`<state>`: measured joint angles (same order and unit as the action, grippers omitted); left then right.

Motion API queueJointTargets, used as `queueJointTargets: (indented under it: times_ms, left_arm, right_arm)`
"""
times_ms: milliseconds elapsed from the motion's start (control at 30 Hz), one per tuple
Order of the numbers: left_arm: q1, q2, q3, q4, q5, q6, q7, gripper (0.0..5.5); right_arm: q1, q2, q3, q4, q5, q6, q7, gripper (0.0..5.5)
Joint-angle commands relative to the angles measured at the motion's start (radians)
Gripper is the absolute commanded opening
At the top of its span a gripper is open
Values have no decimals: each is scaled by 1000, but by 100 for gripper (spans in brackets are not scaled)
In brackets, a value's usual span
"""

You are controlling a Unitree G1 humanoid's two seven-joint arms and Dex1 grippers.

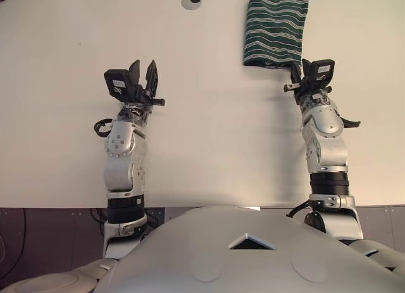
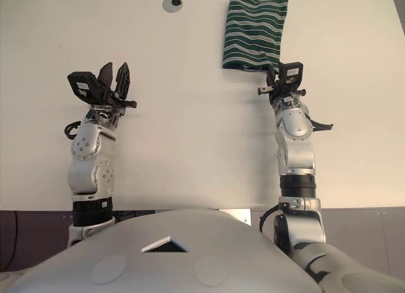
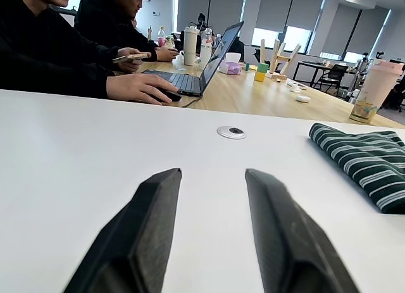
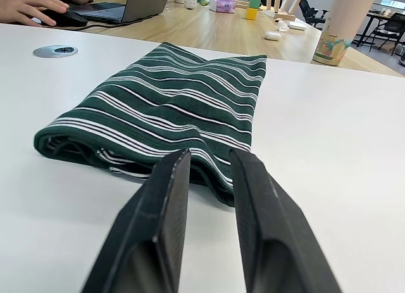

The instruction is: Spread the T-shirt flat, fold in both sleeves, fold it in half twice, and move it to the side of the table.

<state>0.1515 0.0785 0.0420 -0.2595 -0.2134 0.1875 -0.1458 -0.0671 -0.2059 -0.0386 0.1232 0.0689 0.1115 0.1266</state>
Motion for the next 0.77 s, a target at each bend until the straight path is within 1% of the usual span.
queueJointTargets:
  times_ms: [33,233,400,767]
  left_arm:
    - [19,0,-15,-24,29,-12,7,181]
    - [-10,-16,-37,-6,64,-37,23,181]
    - [7,-2,-39,10,109,-72,33,181]
    - [13,3,-57,17,146,-97,32,181]
  right_arm:
    - [-1,-8,0,-5,-14,-9,12,111]
    - [-25,-30,-14,19,-17,-15,25,111]
    - [-59,-23,-31,46,-34,-20,-8,111]
    - [-18,-6,-19,18,-51,-28,7,111]
